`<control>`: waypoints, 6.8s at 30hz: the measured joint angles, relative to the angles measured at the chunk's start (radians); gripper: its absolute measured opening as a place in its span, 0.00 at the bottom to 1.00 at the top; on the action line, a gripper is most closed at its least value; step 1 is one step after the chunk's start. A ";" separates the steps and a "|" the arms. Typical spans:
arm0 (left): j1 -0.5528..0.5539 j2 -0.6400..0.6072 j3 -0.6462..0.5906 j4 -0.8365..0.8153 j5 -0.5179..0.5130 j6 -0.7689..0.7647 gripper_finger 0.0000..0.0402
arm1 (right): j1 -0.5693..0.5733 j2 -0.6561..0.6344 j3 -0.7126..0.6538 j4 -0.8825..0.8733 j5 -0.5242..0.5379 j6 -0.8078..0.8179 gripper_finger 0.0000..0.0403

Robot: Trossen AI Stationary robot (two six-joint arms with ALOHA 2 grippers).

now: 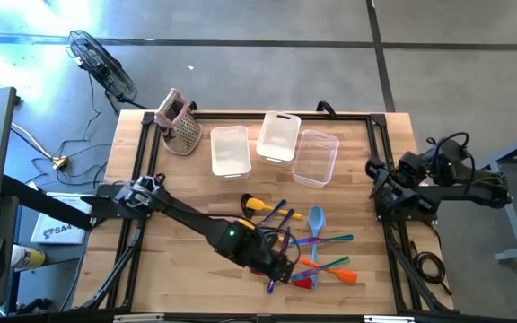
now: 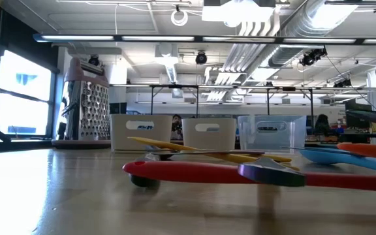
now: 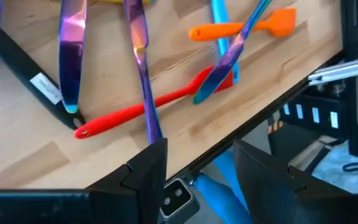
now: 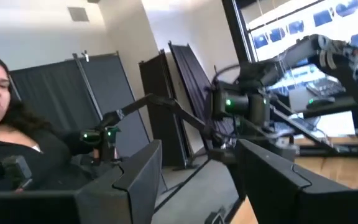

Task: Pick & Place Kitchen Items
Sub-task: Put the violet table knife into the left white bin

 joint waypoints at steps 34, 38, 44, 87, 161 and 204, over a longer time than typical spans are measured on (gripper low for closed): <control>0.061 0.132 0.000 0.125 0.062 0.101 0.24 | 0.000 -0.003 0.000 -0.094 -0.208 -0.007 0.49; 0.077 0.132 0.000 0.111 0.100 0.101 0.30 | 0.000 0.000 0.000 -0.106 -0.206 -0.010 0.49; 0.078 0.131 0.000 0.104 0.101 0.094 0.46 | 0.000 0.002 0.000 -0.108 -0.202 -0.035 0.49; 0.078 0.231 -0.001 0.075 0.158 0.120 0.58 | 0.000 0.002 0.000 -0.235 -0.181 -0.051 0.49; 0.110 0.292 0.000 0.139 0.329 0.146 0.19 | 0.000 0.002 0.000 -0.235 -0.150 -0.061 0.49; 0.110 0.295 0.000 0.155 0.329 0.120 0.03 | 0.000 0.002 0.000 -0.235 -0.150 -0.060 0.49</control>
